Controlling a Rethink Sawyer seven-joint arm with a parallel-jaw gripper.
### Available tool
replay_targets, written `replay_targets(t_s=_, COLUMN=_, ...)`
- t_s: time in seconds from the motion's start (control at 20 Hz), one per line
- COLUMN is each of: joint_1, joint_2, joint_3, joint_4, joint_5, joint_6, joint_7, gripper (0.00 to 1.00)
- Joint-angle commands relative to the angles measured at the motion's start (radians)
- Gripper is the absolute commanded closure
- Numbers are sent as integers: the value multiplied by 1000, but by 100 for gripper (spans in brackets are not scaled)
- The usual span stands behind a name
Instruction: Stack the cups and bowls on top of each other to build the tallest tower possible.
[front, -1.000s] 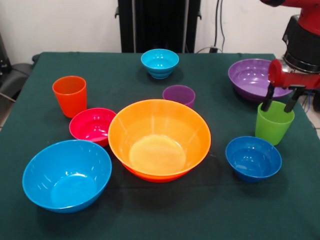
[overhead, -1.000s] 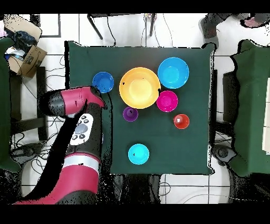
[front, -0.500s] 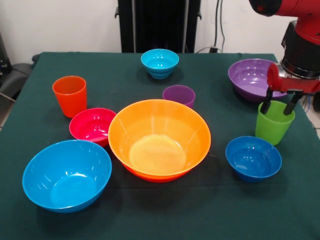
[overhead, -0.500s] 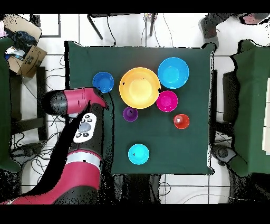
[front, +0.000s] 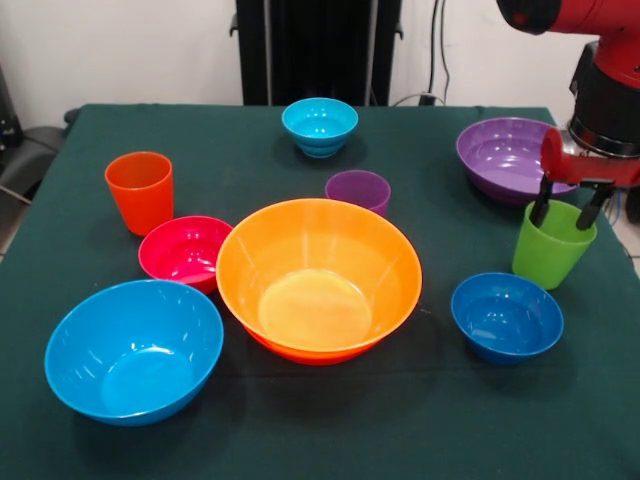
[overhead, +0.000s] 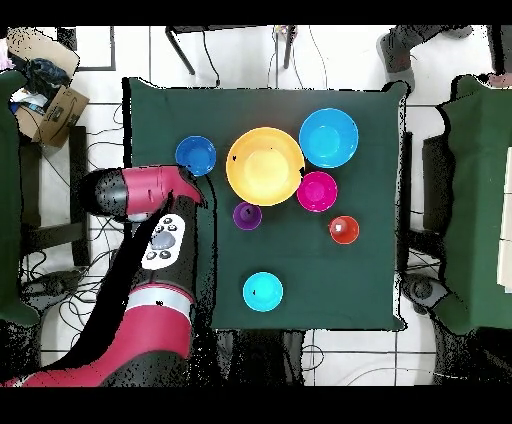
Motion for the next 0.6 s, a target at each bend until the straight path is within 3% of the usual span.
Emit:
replay_targets(t_s=0.05, joint_1=-23, joint_2=-10, joint_3=131, joint_4=48, joint_5=51, joint_6=9, joint_7=139, gripper=0)
replay_targets(t_s=0.6, joint_1=-27, joint_2=-31, joint_3=144, joint_4=80, joint_5=87, joint_6=-14, joint_7=122, gripper=0)
